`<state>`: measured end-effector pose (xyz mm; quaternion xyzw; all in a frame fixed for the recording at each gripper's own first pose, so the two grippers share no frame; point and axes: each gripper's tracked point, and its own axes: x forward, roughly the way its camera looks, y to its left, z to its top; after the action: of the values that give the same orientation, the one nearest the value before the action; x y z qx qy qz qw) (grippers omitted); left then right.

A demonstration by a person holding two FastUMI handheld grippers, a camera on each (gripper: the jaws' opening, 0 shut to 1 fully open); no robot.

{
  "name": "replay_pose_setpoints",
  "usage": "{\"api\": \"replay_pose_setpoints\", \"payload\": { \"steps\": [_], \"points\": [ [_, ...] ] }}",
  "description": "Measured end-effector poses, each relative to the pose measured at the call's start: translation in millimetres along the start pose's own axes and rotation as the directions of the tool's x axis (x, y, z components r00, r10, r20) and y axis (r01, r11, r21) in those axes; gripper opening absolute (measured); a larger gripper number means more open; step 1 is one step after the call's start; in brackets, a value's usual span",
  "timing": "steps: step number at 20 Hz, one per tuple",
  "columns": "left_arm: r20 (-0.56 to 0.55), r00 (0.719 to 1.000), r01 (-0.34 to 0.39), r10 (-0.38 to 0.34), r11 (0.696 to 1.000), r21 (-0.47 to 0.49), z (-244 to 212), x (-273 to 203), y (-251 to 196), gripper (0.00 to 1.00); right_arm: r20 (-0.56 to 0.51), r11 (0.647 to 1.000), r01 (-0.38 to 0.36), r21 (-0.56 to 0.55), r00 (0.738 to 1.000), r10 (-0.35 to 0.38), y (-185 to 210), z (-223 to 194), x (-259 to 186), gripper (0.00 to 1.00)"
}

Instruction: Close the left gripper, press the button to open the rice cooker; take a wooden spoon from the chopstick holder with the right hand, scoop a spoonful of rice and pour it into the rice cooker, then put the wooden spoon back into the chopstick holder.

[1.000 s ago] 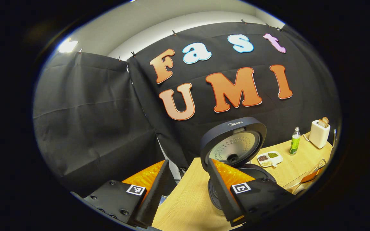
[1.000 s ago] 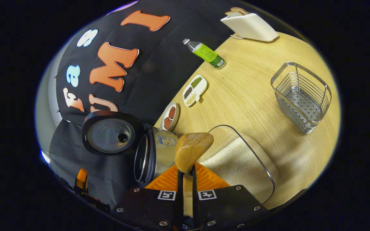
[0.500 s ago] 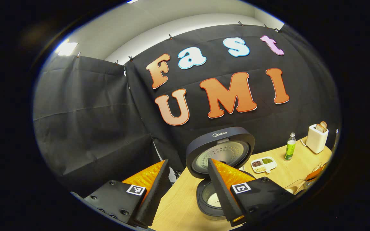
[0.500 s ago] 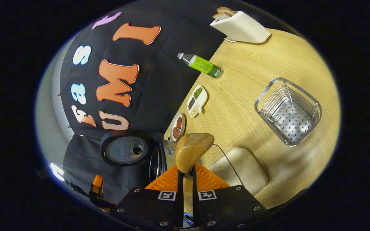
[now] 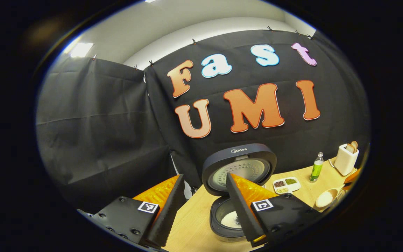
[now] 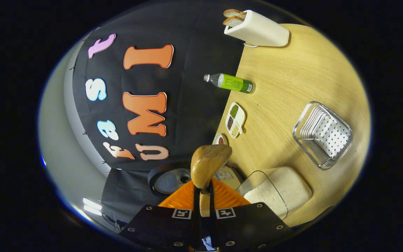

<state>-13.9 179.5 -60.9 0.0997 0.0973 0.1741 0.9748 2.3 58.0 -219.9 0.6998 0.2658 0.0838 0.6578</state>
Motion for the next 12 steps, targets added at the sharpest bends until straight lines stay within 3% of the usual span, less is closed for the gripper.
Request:
{"api": "replay_pose_setpoints", "payload": {
  "steps": [3, 5, 6, 12],
  "points": [
    [-0.002, 1.000, -0.027, 0.027, 1.000, -0.011, -2, -1, 11, 0.75, -0.020, 0.999, -0.044, 0.020, 0.999, 0.045, 20, -4, 11, 0.11],
    [0.000, 0.999, -0.046, 0.046, 0.999, -0.019, -3, -2, 22, 0.90, -0.039, 0.996, -0.073, 0.042, 0.996, 0.075, 34, -10, 24, 0.06],
    [0.001, 0.998, -0.058, 0.058, 0.998, -0.023, -4, -2, 29, 0.90, -0.049, 0.995, -0.081, 0.051, 0.995, 0.084, 39, -13, 30, 0.11],
    [0.003, 0.992, -0.125, 0.125, 0.992, -0.026, -16, -5, 69, 0.90, -0.123, 0.994, -0.096, 0.050, 0.987, 0.101, 69, -44, 75, 0.11]
  ]
}}
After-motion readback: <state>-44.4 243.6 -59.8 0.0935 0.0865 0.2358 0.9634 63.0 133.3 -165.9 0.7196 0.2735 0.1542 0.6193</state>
